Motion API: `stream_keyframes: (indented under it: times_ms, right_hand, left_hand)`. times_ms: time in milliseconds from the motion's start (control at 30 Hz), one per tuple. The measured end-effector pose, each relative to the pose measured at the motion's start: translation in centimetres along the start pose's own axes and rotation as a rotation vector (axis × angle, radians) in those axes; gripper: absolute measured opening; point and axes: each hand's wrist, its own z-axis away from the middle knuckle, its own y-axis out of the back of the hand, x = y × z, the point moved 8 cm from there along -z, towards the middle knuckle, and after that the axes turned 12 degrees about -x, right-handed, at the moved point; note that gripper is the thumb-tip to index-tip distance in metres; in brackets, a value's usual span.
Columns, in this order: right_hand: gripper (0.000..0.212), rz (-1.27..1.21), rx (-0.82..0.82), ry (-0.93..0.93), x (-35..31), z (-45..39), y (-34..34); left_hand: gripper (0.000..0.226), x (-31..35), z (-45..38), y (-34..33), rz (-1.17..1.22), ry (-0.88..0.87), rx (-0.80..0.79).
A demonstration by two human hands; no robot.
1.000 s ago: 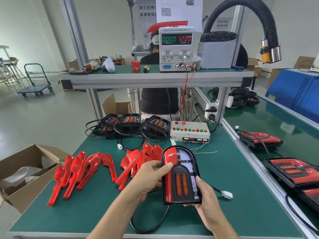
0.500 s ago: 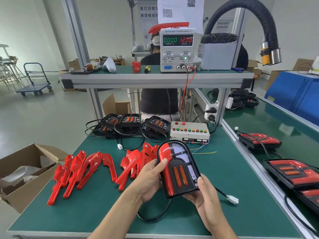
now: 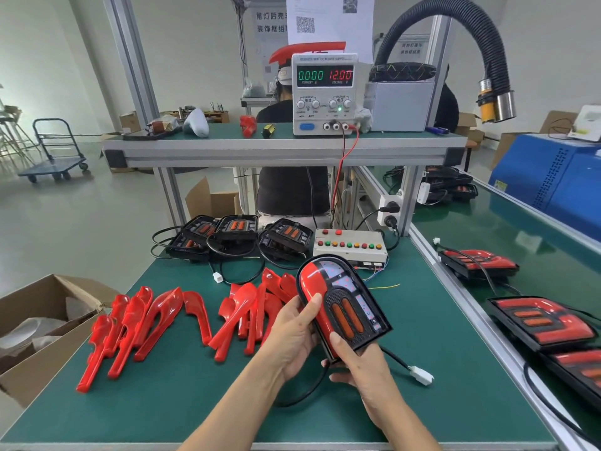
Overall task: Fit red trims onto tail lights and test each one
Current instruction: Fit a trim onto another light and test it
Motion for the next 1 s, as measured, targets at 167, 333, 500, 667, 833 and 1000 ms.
stream_keyframes:
  times_ms: [167, 333, 500, 667, 833, 1000]
  right_hand:
    - [0.052, -0.042, 0.021, 0.053, 0.2, 0.2, 0.3]
    - [0.057, -0.046, 0.067, 0.082, 0.5, 0.3, 0.7]
    - [0.053, -0.031, 0.055, 0.104, 0.6, 0.4, 0.7]
    - [0.05, -0.003, 0.018, 0.12, 0.1, 0.4, 0.4]
    - [0.047, -0.015, -0.001, 0.129, 0.0, 0.6, 0.2]
    - [0.049, 0.028, 0.01, 0.117, 0.4, 0.4, 0.2]
  left_hand:
    - [0.052, -0.6, 0.2, -0.4, 0.013, 0.015, -0.025]
    - [0.061, -0.2, 0.0, 0.1, 0.089, 0.102, -0.026]
    - [0.057, -0.3, -0.8, 0.1, 0.22, 0.112, 0.05]
    - [0.04, -0.1, -1.1, 0.3, 0.336, 0.096, 0.047]
    - [0.042, -0.3, -1.1, 0.8, 0.327, 0.11, 0.088]
    - [0.047, -0.6, -0.9, 0.8, 0.294, 0.092, 0.092]
